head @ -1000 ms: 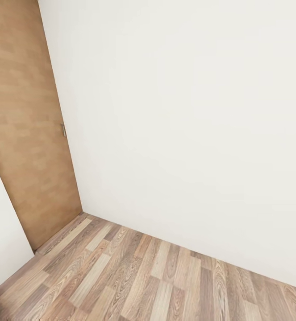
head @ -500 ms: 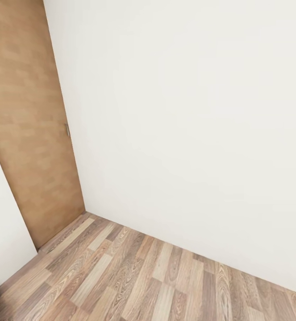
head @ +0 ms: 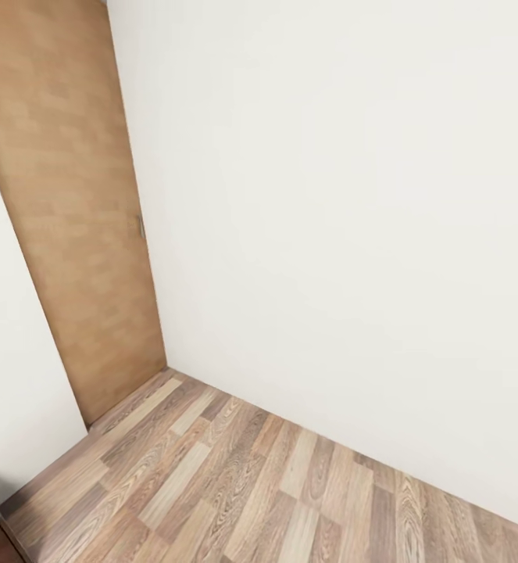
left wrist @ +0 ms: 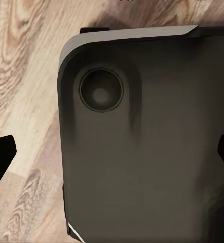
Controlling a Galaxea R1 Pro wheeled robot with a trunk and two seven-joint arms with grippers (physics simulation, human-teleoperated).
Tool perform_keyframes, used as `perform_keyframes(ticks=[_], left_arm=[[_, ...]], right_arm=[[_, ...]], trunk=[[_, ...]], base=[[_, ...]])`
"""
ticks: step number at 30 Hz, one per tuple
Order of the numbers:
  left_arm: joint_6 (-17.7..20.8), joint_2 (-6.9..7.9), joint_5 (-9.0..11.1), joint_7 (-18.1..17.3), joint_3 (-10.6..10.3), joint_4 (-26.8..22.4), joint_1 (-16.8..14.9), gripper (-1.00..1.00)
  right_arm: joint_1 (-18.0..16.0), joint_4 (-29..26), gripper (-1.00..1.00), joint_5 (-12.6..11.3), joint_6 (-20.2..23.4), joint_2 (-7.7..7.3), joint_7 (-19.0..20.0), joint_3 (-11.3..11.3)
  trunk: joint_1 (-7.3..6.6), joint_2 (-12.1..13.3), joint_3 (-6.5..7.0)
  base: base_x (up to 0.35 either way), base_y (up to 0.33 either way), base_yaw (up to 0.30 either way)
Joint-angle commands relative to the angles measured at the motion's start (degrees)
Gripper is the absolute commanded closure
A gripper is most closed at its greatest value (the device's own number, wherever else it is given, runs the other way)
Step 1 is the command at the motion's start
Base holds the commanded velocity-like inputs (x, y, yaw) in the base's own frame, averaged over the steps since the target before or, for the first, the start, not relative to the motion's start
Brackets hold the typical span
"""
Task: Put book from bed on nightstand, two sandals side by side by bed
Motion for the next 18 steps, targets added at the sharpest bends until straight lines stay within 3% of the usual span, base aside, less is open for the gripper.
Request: perform_keyframes(ticks=[1, 18], left_arm=[[-0.2, 0.0, 0.0, 0.0, 0.0, 0.1, 0.0, -1.0], [-0.1, 0.0, 0.0, 0.0, 0.0, 0.0, -0.1, -1.0]], right_arm=[[0.0, 0.0, -1.0, 0.0, 0.0, -0.01, 0.0, 0.1], [0.0, 0.0, -1.0, 0.0, 0.0, 0.02, 0.0, 0.1]], trunk=[[0.01, 0.0, -0.04], [0.01, 0.0, -0.04]], base=[[0.065, -0.037, 0.106], [0.025, -0.023, 0.072]])
